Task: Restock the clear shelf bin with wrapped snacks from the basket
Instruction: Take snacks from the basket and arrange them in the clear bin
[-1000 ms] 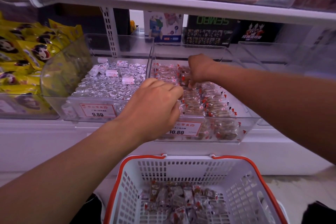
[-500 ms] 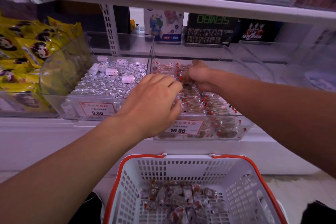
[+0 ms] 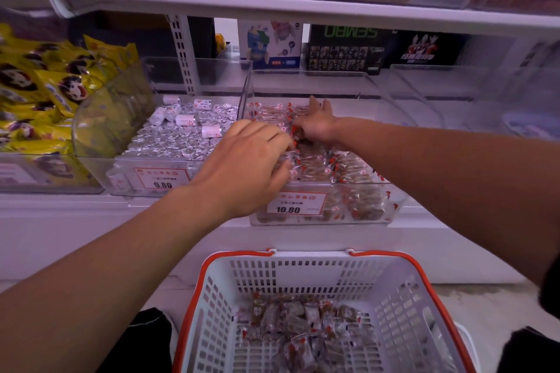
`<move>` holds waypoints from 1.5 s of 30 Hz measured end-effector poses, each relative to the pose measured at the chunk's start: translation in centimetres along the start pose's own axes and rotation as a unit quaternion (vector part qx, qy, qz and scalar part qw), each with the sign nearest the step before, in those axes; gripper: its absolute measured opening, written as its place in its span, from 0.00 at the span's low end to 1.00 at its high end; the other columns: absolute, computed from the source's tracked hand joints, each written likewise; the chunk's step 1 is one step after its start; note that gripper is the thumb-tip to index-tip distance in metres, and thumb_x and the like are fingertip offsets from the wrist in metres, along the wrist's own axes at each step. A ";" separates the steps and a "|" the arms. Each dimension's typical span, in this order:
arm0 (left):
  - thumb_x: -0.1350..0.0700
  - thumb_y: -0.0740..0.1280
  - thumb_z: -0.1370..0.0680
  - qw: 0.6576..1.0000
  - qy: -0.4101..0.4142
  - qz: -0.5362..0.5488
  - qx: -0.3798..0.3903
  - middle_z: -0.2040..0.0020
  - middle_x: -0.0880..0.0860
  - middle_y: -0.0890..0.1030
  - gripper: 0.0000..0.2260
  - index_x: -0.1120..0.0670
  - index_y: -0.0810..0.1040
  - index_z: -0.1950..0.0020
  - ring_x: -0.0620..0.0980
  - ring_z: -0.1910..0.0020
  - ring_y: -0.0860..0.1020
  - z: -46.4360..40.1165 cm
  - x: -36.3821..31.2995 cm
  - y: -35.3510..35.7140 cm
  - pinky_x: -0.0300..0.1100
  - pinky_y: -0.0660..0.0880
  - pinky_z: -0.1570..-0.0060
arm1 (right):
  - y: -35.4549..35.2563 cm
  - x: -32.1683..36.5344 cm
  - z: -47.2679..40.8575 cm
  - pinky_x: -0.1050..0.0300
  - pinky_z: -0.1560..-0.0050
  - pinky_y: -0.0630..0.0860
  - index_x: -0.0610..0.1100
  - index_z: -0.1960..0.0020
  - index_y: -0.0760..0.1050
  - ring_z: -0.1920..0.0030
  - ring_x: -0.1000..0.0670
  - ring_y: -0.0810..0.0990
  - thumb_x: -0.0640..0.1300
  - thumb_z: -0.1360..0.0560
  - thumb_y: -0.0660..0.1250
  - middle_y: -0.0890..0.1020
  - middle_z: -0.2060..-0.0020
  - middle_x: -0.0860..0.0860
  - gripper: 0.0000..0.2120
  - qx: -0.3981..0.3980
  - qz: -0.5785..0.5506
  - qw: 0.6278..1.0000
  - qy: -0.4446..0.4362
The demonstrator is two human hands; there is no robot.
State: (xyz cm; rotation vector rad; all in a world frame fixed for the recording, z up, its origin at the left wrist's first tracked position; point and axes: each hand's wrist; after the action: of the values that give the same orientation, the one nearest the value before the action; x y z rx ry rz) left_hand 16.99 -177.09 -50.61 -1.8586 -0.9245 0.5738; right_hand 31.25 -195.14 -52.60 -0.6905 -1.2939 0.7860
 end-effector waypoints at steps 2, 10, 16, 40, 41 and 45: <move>0.50 0.61 0.20 1.000 0.001 0.014 -0.010 0.44 0.46 0.79 0.11 0.50 0.77 0.41 0.48 0.42 0.74 0.3 -0.2 -0.1 0.45 0.63 0.36 | -1.3 0.3 0.8 0.50 0.32 0.67 0.46 0.20 0.42 0.23 0.38 0.56 0.53 0.20 0.64 0.38 0.21 0.45 0.40 0.001 0.024 1.000 -0.004; 0.58 0.67 0.24 0.963 0.163 0.067 -0.204 0.68 0.50 0.74 0.08 0.54 0.75 0.63 0.50 0.68 0.69 3.2 -3.4 -0.2 0.42 0.64 0.65 | -4.8 1.0 11.9 0.66 0.63 0.73 0.47 0.50 0.80 0.63 0.59 0.75 0.46 0.20 0.63 0.81 0.60 0.56 0.07 -0.376 -0.054 0.875 -0.299; 0.41 0.59 0.20 0.934 0.067 -0.015 0.351 0.56 0.54 0.82 0.15 0.50 0.75 0.57 0.56 0.57 0.81 9.2 -5.3 9.6 0.46 0.74 0.60 | 9.2 -9.3 20.4 0.55 0.66 0.73 0.44 0.56 0.77 0.68 0.50 0.76 0.45 0.22 0.62 0.77 0.68 0.51 0.07 -0.208 -0.008 0.913 -0.352; 0.50 0.80 0.31 0.562 -0.670 0.263 0.408 0.33 0.62 0.75 0.38 0.61 0.68 0.27 0.61 0.37 0.77 25.3 -14.5 33.3 0.54 0.79 0.42 | 33.6 -28.4 23.9 0.50 0.39 0.75 0.49 0.38 0.71 0.40 0.40 0.74 0.56 0.39 0.79 0.72 0.38 0.41 0.34 0.259 0.005 0.944 0.205; 0.50 0.80 0.31 0.551 -0.669 0.278 0.414 0.37 0.62 0.79 0.34 0.62 0.73 0.31 0.61 0.40 0.80 25.6 -14.0 33.3 0.55 0.80 0.44 | 33.2 -28.7 23.5 0.51 0.42 0.76 0.48 0.46 0.75 0.43 0.42 0.76 0.52 0.40 0.82 0.77 0.44 0.42 0.27 0.270 -0.020 0.943 0.195; 0.58 0.81 0.32 0.459 -0.709 0.383 0.374 0.45 0.65 0.83 0.25 0.68 0.78 0.42 0.61 0.48 0.83 26.8 -13.1 33.2 0.57 0.81 0.46 | 31.3 -29.3 23.1 0.49 0.59 0.82 0.45 0.61 0.75 0.64 0.49 0.81 0.38 0.32 0.78 0.79 0.63 0.44 0.12 0.283 -0.193 0.904 0.257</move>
State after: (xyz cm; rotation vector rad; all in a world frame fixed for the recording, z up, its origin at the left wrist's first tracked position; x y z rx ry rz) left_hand 1.63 -181.76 -92.21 -0.4320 -0.3764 2.7941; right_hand 1.92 -201.22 -90.97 -0.1358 -0.6334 0.5561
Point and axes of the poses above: each hand's wrist, its own z-axis away from the middle knuckle, its own y-axis out of the palm, x = y × z
